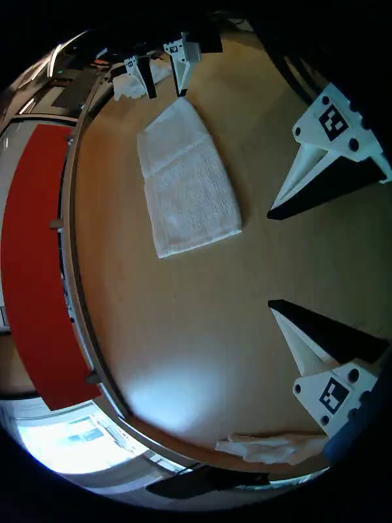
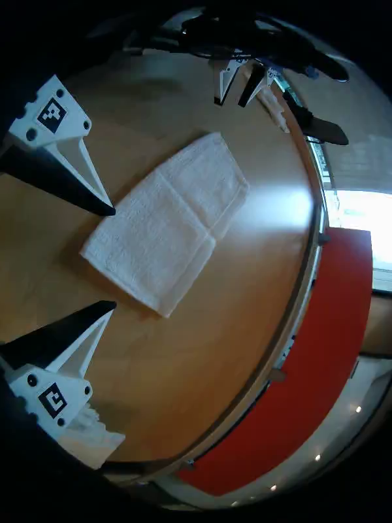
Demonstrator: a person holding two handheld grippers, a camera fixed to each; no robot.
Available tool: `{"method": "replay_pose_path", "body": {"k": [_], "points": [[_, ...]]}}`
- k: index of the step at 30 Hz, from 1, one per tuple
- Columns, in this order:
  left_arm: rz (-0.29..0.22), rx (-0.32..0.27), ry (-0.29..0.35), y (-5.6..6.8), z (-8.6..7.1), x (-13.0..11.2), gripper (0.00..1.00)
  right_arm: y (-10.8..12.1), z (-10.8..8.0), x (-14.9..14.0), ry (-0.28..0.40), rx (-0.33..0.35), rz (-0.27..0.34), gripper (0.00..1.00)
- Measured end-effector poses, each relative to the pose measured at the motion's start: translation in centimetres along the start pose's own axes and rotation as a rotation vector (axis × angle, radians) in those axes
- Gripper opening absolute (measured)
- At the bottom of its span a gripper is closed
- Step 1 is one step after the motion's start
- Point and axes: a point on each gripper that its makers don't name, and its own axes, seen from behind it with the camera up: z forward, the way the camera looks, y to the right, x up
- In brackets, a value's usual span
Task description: Fold towel
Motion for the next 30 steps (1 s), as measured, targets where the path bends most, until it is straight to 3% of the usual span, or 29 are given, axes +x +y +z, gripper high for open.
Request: {"method": "replay_pose_path", "body": {"k": [16,23,30], "points": [[-0.072,0.043,-0.013,-0.8,-1.8,-2.6,0.91,-0.7,1.0,-0.4,-0.023,0.062,-0.069,0.96],[-0.094,0.050,-0.017,-0.8,-2.5,-3.2,0.91,-0.8,1.2,-1.5,-0.048,0.079,-0.078,0.81],[-0.111,0.053,-0.016,-0.7,-2.9,-3.7,0.91,-0.9,1.2,-3.0,-0.102,0.110,-0.083,0.57]]}}
